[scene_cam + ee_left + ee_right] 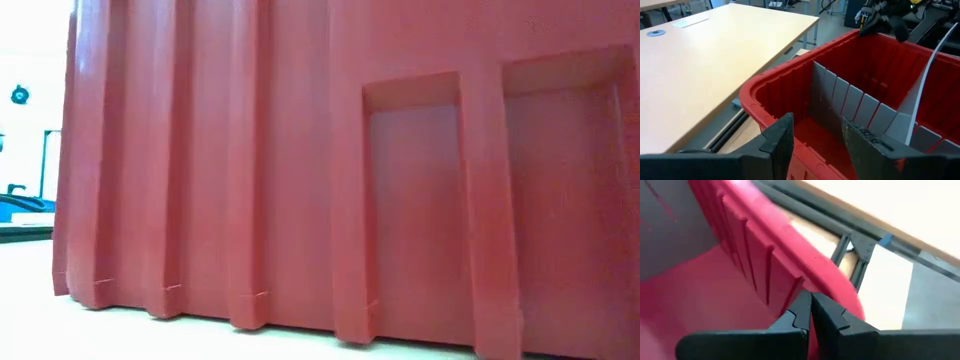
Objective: Sort blocks
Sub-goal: Insert the bin divider into the red bin
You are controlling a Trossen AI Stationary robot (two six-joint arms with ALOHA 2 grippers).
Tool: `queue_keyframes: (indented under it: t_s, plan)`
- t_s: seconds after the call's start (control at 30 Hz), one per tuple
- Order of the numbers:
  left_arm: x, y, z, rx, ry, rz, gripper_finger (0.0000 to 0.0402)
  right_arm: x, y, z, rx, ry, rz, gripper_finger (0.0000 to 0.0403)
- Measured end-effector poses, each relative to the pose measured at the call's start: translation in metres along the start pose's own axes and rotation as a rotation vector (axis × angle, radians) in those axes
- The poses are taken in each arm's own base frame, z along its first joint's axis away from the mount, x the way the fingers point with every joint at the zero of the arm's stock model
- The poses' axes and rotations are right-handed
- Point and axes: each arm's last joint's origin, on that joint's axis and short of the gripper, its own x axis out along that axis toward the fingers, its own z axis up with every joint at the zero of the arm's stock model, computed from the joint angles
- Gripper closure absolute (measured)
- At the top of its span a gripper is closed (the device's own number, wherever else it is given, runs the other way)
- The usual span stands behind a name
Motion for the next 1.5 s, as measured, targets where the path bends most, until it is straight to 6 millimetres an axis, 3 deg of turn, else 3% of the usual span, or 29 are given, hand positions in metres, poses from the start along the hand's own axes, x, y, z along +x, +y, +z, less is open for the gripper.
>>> queue_keyframes:
  t_s: [0.2, 0.37, 0.5, 0.73, 0.93, 1.07, 1.23, 1.5]
  plan:
    - [0.0, 0.0, 0.0, 0.0, -0.001, 0.0, 0.0259, -0.018, -0.01, 0.007, 0.048, -0.045, -0.016, 0.0403]
    - [0.0, 0.001, 0.0, -0.001, -0.001, 0.002, 0.0259, -0.038, -0.025, 0.002, 0.117, 0.004, -0.032, 0.0403]
    - [0.0, 0.001, 0.0, -0.001, -0.001, 0.002, 0.026, -0.054, -0.034, -0.003, 0.197, 0.02, 0.069, 0.0398]
    - [0.0, 0.002, 0.0, -0.001, -0.001, 0.005, 0.026, -0.068, -0.044, -0.012, 0.407, -0.004, 0.197, 0.0316]
    - [0.0, 0.002, 0.001, -0.001, -0.001, 0.007, 0.026, -0.061, -0.043, -0.022, 0.511, 0.03, 0.209, 0.0232]
    - [0.0, 0.002, 0.001, 0.0, -0.001, 0.007, 0.026, -0.05, -0.035, -0.025, 0.511, 0.101, 0.219, 0.0203]
    - [0.0, 0.003, 0.001, 0.0, -0.002, 0.008, 0.026, -0.038, -0.028, -0.029, 0.5, 0.153, 0.197, 0.0195]
    - [0.0, 0.003, 0.001, 0.001, -0.002, 0.009, 0.026, -0.028, -0.019, -0.031, 0.51, 0.229, 0.272, 0.0218]
